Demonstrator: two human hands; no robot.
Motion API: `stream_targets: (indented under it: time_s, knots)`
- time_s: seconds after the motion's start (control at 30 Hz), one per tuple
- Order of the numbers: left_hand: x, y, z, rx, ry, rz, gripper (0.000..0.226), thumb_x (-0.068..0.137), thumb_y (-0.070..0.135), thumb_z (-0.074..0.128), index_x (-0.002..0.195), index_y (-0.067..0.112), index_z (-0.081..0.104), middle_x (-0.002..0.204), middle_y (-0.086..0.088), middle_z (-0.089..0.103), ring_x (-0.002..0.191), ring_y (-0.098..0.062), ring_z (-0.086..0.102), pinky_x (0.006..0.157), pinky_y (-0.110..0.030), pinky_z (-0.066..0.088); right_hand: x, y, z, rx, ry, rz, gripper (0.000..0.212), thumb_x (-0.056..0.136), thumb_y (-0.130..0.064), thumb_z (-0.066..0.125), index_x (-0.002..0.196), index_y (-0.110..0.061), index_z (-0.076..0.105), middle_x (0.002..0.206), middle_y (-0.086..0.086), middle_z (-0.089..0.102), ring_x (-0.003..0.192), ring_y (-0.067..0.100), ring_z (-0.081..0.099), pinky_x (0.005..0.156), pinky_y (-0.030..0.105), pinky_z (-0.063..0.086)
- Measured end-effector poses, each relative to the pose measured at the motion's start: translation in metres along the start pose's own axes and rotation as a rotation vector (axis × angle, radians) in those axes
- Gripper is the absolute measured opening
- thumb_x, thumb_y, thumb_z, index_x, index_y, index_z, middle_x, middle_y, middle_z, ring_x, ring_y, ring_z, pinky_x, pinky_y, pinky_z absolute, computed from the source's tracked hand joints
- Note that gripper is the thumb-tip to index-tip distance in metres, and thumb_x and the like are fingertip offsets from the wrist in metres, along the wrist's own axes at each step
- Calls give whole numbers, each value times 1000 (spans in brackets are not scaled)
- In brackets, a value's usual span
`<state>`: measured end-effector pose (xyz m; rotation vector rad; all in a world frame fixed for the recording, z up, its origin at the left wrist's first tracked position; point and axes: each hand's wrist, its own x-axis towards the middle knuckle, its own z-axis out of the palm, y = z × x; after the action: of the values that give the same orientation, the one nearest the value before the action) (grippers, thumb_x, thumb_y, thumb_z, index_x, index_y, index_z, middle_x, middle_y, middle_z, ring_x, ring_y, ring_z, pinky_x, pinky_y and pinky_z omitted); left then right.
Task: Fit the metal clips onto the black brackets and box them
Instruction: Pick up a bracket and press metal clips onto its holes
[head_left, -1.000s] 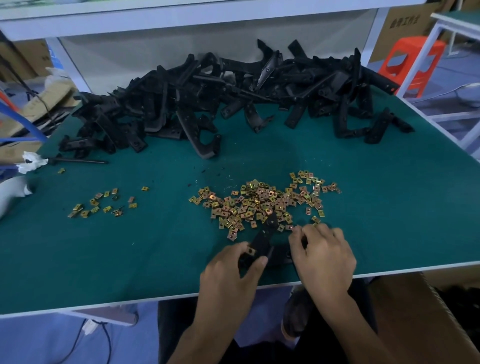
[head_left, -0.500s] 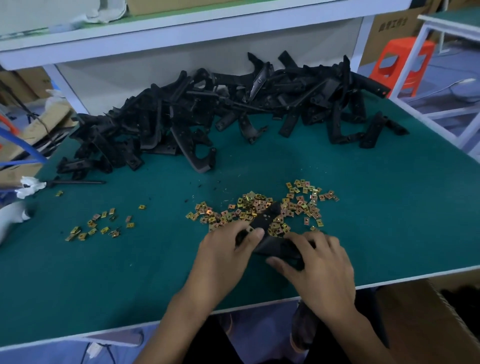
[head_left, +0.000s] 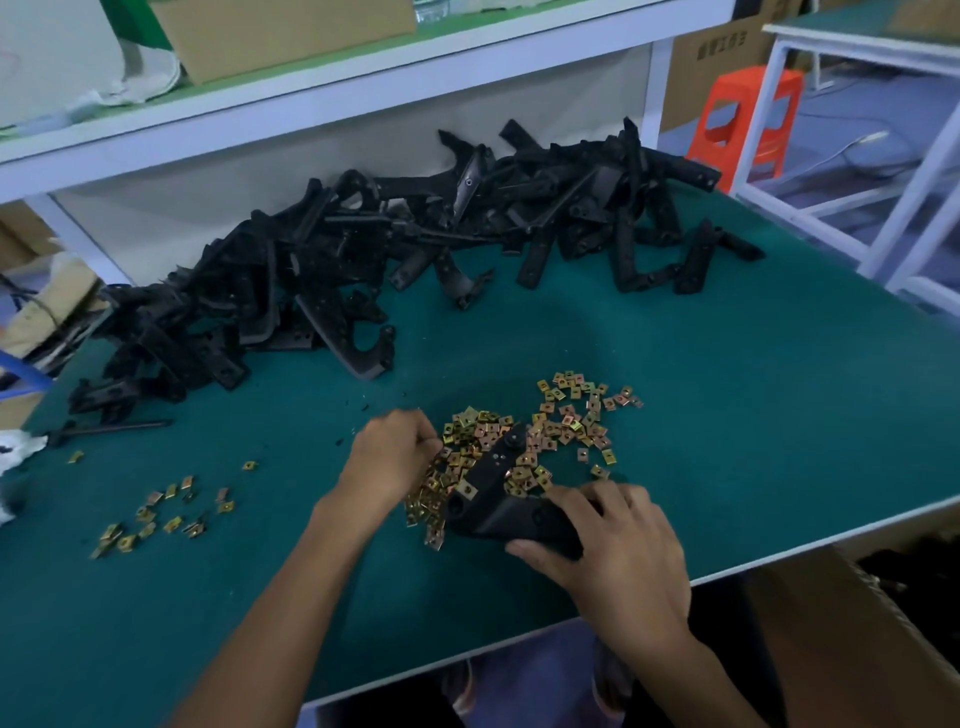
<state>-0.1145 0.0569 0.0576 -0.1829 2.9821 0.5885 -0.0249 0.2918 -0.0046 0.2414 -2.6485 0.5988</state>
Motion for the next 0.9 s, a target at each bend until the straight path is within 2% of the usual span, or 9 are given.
stream_targets:
  time_s: [0.13,0.2,0.27,0.4,0.47,0.57,0.7,0.9]
  knots:
    - [-8,5,-9,-164,50,-5,9,103,28,55,98,23,62,89,9,66,88,-14,64,73,-32,46,0,0,0,14,4,-1,64,81,-83,46,102,-30,75,92,-4,65,90,28,60,70,40,51]
    - [-20,10,-15,-357,74,33,11,103,29,56,107,29,67,93,14,68,89,-4,64,76,-26,48,0,-1,0,4,12,4,65,81,-83,45,102,-30,75,90,-4,65,88,28,61,69,40,51]
    - [-37,16,-18,-597,77,38,13,100,25,62,103,28,74,87,12,73,80,1,65,73,-19,52,0,-1,1,5,12,6,65,81,-84,44,103,-31,75,89,-4,65,88,28,61,69,39,51]
    - [-66,23,-18,-949,9,-15,6,96,15,67,99,15,72,82,-2,76,69,-6,64,63,-17,53,-2,0,2,-1,-4,8,66,81,-85,42,105,-32,73,90,-5,64,90,27,60,71,39,50]
    - [-71,23,-17,-988,12,0,5,97,13,66,100,14,69,78,-3,74,68,-8,62,63,-20,53,-2,1,3,-2,-16,5,66,81,-85,42,107,-33,73,91,-6,65,91,26,60,72,38,50]
    - [-72,22,-17,-968,28,-3,7,94,16,69,98,14,74,82,-7,73,72,-12,63,67,-23,54,-2,1,3,-2,-14,1,66,81,-85,42,106,-32,74,92,-6,65,92,26,60,73,39,50]
    - [-72,17,-20,-1076,-72,-9,16,91,10,71,101,20,79,92,-6,76,81,-14,68,75,-20,56,-2,0,1,3,-7,0,65,78,-85,45,103,-33,75,90,-6,65,91,27,61,72,39,50]
    - [-72,16,-18,-1046,-102,-10,15,95,14,68,92,23,80,89,-3,74,83,-14,69,76,-22,57,-3,2,1,40,11,-79,63,78,-84,48,105,-34,74,94,-8,64,92,24,59,70,36,50]
